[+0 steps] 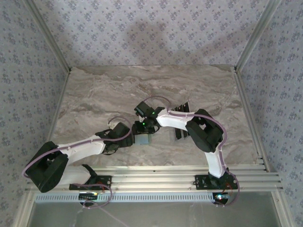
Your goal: Put the credit cards into the card holder
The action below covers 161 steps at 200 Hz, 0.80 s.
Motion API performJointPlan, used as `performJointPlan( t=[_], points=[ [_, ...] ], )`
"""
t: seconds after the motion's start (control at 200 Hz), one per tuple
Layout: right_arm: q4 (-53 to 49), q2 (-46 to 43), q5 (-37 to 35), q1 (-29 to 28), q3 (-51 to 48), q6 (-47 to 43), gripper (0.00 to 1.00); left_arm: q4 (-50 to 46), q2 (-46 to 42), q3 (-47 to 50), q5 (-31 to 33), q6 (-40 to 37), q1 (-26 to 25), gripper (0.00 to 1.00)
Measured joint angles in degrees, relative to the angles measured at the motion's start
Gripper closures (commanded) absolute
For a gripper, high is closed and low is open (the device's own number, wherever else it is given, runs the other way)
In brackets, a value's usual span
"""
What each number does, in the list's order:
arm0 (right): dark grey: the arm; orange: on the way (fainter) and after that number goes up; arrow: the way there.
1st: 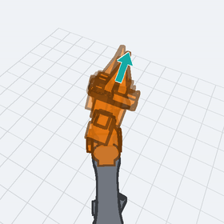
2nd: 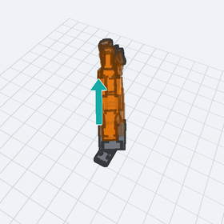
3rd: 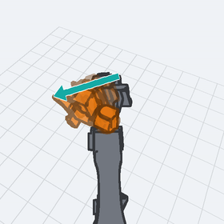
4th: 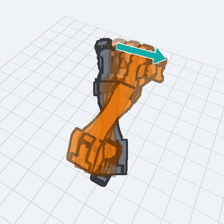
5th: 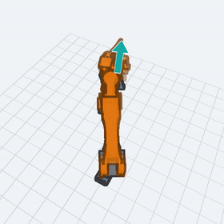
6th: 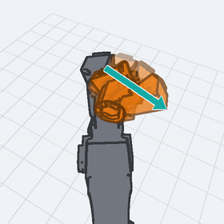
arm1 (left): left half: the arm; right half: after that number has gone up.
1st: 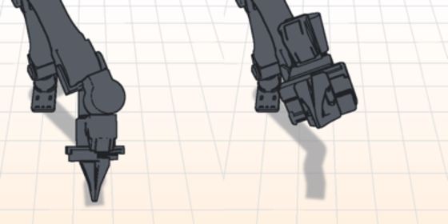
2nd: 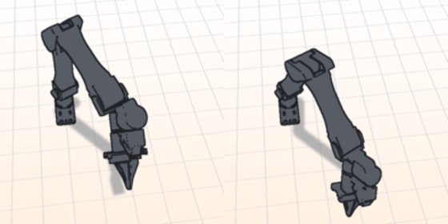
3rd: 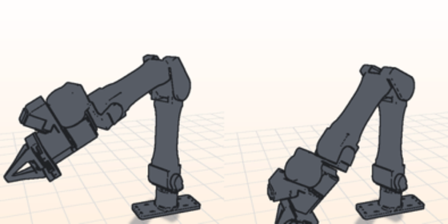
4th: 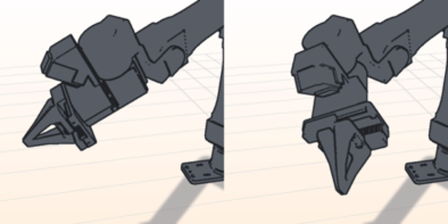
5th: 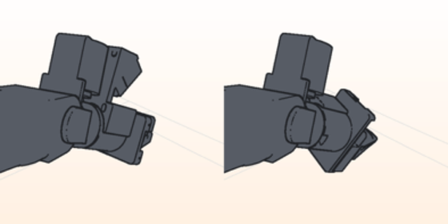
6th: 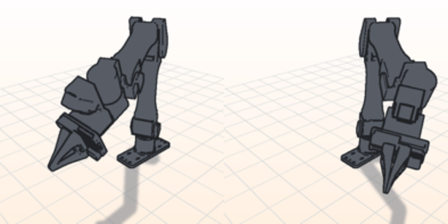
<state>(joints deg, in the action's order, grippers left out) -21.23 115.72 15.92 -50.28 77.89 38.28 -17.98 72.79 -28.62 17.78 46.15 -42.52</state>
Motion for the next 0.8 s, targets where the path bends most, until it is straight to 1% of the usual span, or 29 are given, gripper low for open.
performJointPlan(
  t=[0.21, 0.48, 0.615, 0.804],
  points=[
    [2.40, -0.02, 1.49, 0.42, -0.90, 2.56, 0.52, 0.02, -3.13, 1.51, -0.24, -0.09, 0.02, 0.00],
    [5.05, -0.02, 2.01, 0.44, -1.86, 4.74, 0.51, -0.55, -13.84, 4.17, -1.42, -0.07, 0.02, 0.00],
    [6.14, -0.02, 2.34, 0.44, -2.19, 5.35, 0.51, 1.03, -14.56, 4.85, -2.95, -0.20, -0.52, 0.00],
    [6.84, -0.04, 2.58, 0.44, -2.38, 5.88, 0.49, 4.02, -14.19, 4.96, -3.43, -0.48, -3.72, 0.00]
  ],
)
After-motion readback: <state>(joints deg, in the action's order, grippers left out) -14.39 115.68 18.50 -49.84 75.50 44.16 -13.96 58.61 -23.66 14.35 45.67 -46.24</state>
